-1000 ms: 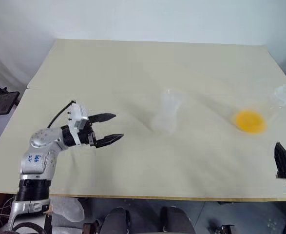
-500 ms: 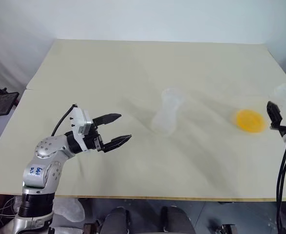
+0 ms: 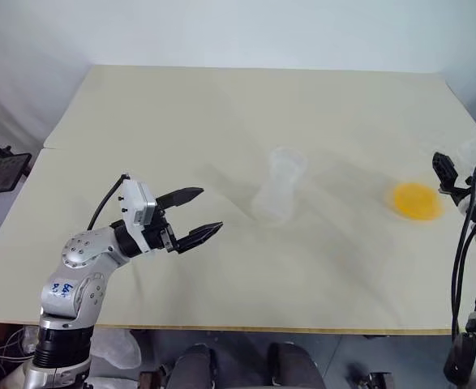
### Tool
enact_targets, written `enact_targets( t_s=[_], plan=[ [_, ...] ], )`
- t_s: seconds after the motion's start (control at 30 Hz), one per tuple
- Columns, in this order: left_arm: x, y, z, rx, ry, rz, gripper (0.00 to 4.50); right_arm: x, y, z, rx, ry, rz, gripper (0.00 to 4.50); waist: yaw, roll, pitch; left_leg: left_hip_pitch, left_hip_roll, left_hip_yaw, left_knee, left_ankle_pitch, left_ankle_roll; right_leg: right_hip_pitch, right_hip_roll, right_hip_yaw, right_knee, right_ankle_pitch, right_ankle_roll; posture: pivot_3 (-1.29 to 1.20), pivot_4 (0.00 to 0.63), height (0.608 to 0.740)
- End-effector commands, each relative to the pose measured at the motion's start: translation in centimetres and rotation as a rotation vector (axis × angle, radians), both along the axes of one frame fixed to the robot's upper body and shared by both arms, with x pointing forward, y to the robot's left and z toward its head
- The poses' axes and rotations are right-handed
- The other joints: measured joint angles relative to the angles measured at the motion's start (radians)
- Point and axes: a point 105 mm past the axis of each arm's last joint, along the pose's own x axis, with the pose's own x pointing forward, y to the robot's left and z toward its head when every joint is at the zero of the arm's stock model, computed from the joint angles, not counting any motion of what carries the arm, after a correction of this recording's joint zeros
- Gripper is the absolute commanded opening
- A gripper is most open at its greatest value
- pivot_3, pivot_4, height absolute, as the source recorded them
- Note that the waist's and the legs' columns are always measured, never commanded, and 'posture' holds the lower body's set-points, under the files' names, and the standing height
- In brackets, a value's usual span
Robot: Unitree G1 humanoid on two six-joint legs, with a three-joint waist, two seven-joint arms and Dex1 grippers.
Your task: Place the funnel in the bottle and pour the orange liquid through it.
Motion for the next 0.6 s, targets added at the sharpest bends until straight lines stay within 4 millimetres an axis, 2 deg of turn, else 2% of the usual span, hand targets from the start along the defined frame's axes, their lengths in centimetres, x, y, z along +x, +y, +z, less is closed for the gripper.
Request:
enact_targets(
  t_s=[0.03,0.07,0.17,0.3,0.5,0.6],
  plan=[
    [-0.7,-0.4,1.2,-0.012,-0.059,-0.023,4.45,-0.4,-0.5,2.1,-0.039,-0.071,-0.008,4.5,0.001,0.0,0.0,0.0,0.0,0.0,0.0,0.0,0.0,0.0,0.0,0.0,0.0,0.0,0.0,0.0,0.15,0.74],
    [-0.7,-0.5,1.2,-0.012,-0.059,-0.023,4.45,-0.4,-0.5,2.2,-0.04,-0.082,-0.005,4.5,0.002,0.0,0.0,0.0,0.0,0.0,0.0,0.0,0.0,0.0,0.0,0.0,0.0,0.0,0.0,0.0,0.15,0.74],
    [-0.7,-0.5,1.1,-0.009,-0.057,-0.025,4.5,-0.3,-0.5,2.2,-0.037,-0.091,-0.007,3.87,0.001,0.0,0.0,0.0,0.0,0.0,0.0,0.0,0.0,0.0,0.0,0.0,0.0,0.0,0.0,0.0,0.15,0.74],
    [-0.6,-0.5,1.2,-0.006,-0.059,-0.026,4.5,-0.4,-0.4,2.0,-0.033,-0.096,0.003,2.56,0.0,0.0,0.0,0.0,0.0,0.0,0.0,0.0,0.0,0.0,0.0,0.0,0.0,0.0,0.0,0.0,0.15,0.74],
    [-0.6,-0.6,1.3,-0.005,-0.06,-0.03,4.5,-0.4,0.6,2.7,-0.051,-0.134,0.048,2.48,0.0,0.001,0.001,0.0,0.0,0.0,0.0,0.0,0.0,0.0,0.0,0.0,0.0,0.0,0.0,0.0,0.15,0.74],
    [-0.4,-0.7,1.4,-0.011,-0.06,-0.032,4.5,-0.2,4.5,5.6,-0.152,-0.245,0.169,2.48,-0.002,0.003,0.002,0.0,0.0,0.0,0.0,0.0,0.0,0.0,0.0,0.0,0.0,0.0,0.0,0.0,0.15,0.74]
  ],
)
